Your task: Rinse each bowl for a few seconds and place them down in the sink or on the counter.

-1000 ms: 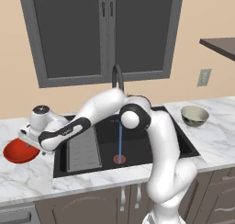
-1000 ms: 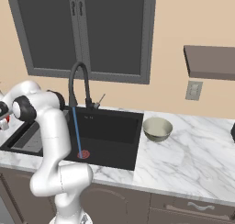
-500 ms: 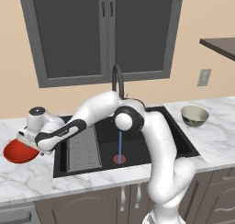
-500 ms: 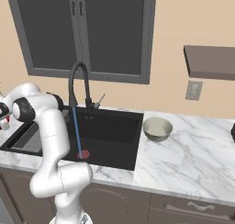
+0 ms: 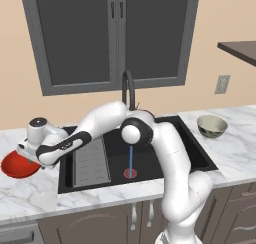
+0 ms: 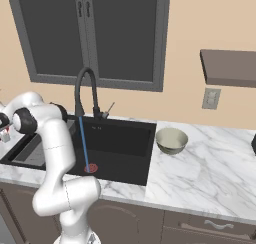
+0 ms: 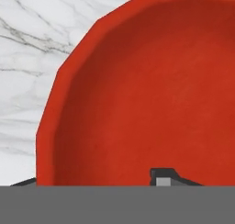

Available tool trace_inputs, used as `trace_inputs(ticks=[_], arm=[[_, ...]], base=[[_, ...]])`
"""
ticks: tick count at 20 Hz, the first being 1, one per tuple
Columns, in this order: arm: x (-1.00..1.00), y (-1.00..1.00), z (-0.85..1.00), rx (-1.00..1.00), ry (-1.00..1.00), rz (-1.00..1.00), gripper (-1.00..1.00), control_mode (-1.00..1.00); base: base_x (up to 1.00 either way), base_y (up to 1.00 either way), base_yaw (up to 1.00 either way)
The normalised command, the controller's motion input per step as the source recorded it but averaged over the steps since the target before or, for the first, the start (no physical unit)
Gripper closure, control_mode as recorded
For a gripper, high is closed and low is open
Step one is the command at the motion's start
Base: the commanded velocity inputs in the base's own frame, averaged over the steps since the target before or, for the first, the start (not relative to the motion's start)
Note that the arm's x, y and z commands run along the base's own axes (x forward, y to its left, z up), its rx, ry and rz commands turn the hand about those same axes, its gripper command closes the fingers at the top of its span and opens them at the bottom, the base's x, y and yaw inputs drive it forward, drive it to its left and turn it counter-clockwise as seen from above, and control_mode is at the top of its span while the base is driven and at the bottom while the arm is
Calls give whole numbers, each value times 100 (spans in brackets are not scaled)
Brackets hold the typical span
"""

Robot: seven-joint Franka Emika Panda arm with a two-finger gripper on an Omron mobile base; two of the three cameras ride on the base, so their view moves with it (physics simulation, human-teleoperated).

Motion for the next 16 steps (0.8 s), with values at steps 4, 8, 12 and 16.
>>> trace_inputs(ticks=[4, 8, 12, 16], arm=[[6, 0, -16, 0, -1, 0, 100, -100], [7, 0, -9, 0, 0, 0, 100, -100], [-1, -4, 1, 0, -3, -3, 100, -100], [-7, -34, 13, 1, -5, -13, 100, -100]], base=[[0, 0, 0], [0, 0, 0], [0, 0, 0], [0, 0, 0]])
